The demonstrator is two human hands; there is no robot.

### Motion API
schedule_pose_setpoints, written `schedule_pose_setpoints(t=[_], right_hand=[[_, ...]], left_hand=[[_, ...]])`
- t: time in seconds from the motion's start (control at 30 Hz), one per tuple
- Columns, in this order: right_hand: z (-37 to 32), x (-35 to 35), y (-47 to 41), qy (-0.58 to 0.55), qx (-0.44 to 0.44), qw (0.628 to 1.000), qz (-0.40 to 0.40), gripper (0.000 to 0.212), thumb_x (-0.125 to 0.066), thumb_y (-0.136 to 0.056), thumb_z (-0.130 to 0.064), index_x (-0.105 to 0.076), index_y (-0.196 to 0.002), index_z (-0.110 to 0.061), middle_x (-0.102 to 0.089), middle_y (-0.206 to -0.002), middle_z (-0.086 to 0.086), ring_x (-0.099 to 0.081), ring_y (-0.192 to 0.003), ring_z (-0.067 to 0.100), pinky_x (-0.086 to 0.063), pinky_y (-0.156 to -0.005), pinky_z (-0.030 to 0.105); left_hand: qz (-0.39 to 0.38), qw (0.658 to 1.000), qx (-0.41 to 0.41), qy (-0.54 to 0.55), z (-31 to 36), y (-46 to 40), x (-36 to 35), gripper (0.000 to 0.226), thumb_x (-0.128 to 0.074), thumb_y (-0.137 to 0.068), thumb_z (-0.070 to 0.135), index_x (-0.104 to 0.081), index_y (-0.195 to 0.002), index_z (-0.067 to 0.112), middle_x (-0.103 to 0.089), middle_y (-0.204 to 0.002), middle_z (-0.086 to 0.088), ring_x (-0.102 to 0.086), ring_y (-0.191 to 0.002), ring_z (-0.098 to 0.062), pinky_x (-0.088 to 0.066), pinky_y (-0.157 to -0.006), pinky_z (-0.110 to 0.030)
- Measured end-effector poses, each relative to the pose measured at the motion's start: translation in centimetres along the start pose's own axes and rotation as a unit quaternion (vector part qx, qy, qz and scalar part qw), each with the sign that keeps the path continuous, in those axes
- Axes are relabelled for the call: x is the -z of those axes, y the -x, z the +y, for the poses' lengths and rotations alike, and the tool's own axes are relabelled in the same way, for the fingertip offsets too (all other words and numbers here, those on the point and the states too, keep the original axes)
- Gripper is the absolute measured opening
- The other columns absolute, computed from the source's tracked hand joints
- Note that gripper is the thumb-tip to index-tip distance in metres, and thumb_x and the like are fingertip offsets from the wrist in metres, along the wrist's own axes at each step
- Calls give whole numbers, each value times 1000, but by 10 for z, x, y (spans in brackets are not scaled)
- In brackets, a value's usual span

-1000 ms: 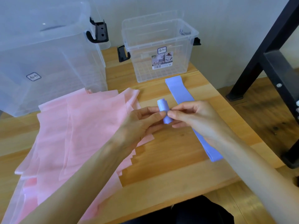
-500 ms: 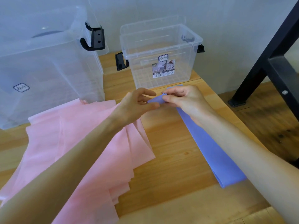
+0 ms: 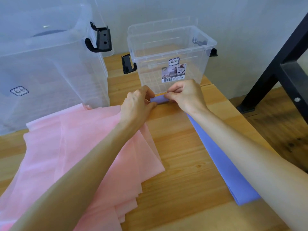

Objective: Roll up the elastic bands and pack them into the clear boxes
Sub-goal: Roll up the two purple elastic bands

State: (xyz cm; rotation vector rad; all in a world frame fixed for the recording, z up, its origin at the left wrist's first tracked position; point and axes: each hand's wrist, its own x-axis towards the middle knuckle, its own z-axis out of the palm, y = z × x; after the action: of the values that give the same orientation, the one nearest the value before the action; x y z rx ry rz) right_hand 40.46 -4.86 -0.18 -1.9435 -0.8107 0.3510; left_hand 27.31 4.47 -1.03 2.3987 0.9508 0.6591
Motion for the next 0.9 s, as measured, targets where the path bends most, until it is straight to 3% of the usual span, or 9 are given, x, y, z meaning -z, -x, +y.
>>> schedule_pose_setpoints(t=[0.13, 0.33, 0.73, 0.9], right_hand=[[3, -5, 0, 42, 24, 999, 11, 12, -82, -77, -16, -75, -87, -17, -65, -75, -9, -69, -85, 15, -54, -86, 36], [5, -12, -5, 40, 31, 998, 38, 10, -82, -78, -14, -74, -84, -16, -66, -75, -7, -69, -82, 15, -55, -82, 36], [6, -18, -7, 79, 60, 993, 66, 12, -77, -83, -18, -72, -94, -16, -73, -93, -3, -68, -87, 15, -53, -79, 33], [7, -18, -5, 97, 74, 990, 71, 11, -74, -82, -9, -73, -89, -16, -72, -86, -6, -68, -85, 14, -55, -76, 35]], left_hand=[[8, 1000, -5, -13, -1, -1, 0, 17, -70, -83, 19, -67, -100, 21, -71, -93, 5, -66, -93, -22, -54, -80, -42], [49, 998, -3, 27, -8, -6, -3, 21, -77, -80, 18, -67, -99, 16, -66, -87, 9, -67, -85, -12, -56, -81, -38], [74, 997, -3, 33, -13, -10, -5, 22, -79, -80, 22, -65, -94, 13, -67, -84, 8, -65, -80, -12, -56, -77, -38], [75, 997, -10, 20, -13, -10, -3, 18, -78, -81, 18, -65, -93, 13, -65, -82, 9, -64, -79, -11, -55, -75, -35]])
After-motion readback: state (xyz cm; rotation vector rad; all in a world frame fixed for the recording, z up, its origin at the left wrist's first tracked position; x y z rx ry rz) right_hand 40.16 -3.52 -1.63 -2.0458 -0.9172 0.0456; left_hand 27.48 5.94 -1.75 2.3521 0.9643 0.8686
